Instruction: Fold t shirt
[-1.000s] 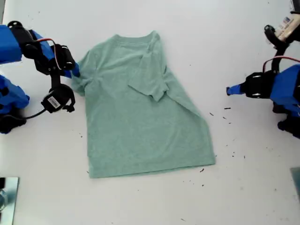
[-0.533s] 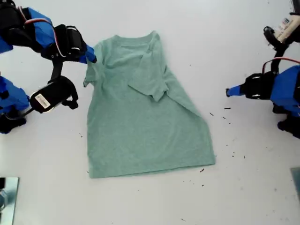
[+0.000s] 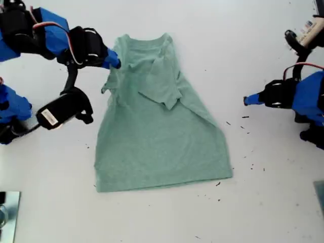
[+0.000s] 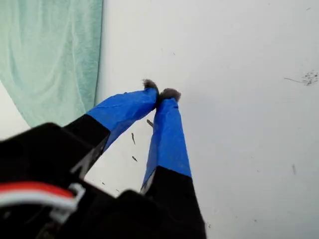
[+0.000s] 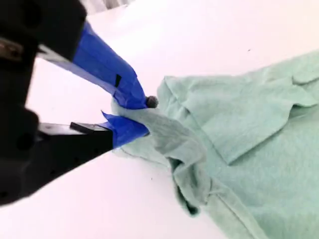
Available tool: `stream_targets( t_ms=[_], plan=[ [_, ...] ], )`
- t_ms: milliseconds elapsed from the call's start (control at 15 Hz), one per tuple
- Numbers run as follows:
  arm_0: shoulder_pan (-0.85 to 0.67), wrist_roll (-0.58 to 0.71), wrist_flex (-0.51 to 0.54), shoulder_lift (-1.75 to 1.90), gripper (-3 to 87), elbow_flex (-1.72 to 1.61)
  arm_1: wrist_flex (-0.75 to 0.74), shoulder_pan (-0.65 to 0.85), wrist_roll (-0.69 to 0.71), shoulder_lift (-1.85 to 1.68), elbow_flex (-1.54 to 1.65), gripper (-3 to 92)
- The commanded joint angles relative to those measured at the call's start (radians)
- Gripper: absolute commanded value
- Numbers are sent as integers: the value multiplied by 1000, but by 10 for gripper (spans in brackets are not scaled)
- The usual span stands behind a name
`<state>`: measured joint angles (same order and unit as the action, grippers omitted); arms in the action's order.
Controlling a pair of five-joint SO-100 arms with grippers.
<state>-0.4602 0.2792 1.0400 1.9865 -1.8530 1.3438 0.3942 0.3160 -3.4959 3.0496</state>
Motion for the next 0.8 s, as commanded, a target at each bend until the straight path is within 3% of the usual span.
stream_targets(
  t_ms=[0, 133, 200, 267, 333, 467, 600, 733],
  plan=[
    [35, 43, -14, -133, 4, 176, -12, -8, -23, -6, 60, 25],
    [75, 152, -40, -371, 250, 345, -12, -9, -29, -6, 60, 25],
    [117, 210, 5, -512, 302, 526, -12, -9, -29, -6, 60, 25],
    [140, 213, 129, -643, 312, 749, -12, -9, -28, -6, 60, 25],
    [149, 219, 189, -661, 319, 857, -12, -11, -28, -6, 60, 25],
    [138, 232, 207, -472, 313, 824, -12, -11, -25, -6, 60, 25],
    [109, 230, 199, -233, 304, 604, -12, -5, -12, -6, 60, 26],
    [109, 190, 37, 83, 251, 117, -14, 11, 60, -6, 60, 25]
  ],
)
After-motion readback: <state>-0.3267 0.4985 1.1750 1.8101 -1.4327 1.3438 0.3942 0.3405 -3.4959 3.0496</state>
